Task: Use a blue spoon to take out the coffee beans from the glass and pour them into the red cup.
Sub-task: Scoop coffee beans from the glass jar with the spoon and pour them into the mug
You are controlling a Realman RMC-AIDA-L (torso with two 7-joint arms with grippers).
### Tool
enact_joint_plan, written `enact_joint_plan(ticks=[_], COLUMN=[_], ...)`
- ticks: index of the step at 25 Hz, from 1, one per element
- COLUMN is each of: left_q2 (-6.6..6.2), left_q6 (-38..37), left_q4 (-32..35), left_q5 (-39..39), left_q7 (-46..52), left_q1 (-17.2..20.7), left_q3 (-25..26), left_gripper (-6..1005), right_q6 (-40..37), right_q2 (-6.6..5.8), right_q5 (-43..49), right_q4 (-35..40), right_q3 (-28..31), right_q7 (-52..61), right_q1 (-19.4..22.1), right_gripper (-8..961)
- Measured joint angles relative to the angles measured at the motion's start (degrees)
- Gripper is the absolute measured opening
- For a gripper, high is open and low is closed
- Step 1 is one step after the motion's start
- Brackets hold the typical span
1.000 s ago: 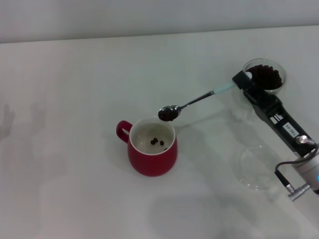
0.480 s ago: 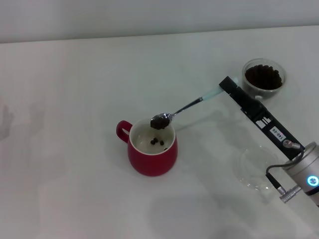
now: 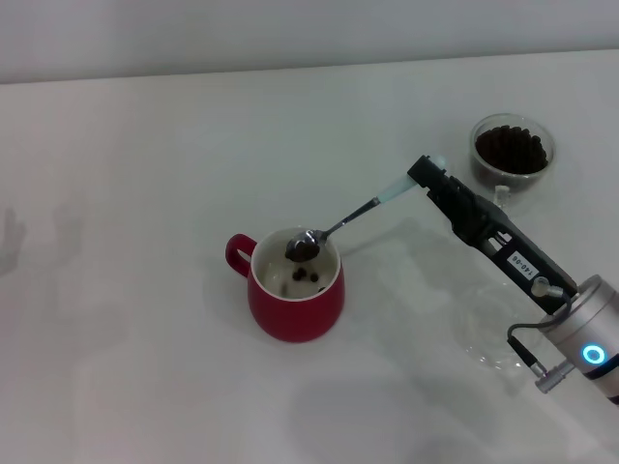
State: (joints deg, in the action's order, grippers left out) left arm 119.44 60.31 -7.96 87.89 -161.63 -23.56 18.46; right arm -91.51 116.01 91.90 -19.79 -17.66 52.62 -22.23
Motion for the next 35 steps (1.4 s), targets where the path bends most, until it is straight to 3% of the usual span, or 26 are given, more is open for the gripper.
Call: enact_joint_plan(ticks=[10, 24, 35], left_q2=[0.0, 0.0, 0.0], left_q6=[0.0, 0.0, 0.1], left_q4=[0.0, 0.1, 0.1], left_q5=[0.0, 0.0, -0.1], left_q7=[0.0, 0.0, 0.0], left_q1=[0.0, 0.1, 0.1], left_q3=[0.0, 0.0, 0.0], left_gripper=[882, 881, 881], right_q6=[0.2, -3.1, -5.8], right_q2=[0.0, 0.0, -0.49], right_q5=[0.1, 7.4, 6.9], right_q4=[-0.1, -0.3, 0.2], right_q3=[-0.1, 2.9, 7.5], right_q7=[-5.7, -19.9, -12.5], right_q1=[-0.3, 0.1, 3.9], right_gripper=[145, 146, 145])
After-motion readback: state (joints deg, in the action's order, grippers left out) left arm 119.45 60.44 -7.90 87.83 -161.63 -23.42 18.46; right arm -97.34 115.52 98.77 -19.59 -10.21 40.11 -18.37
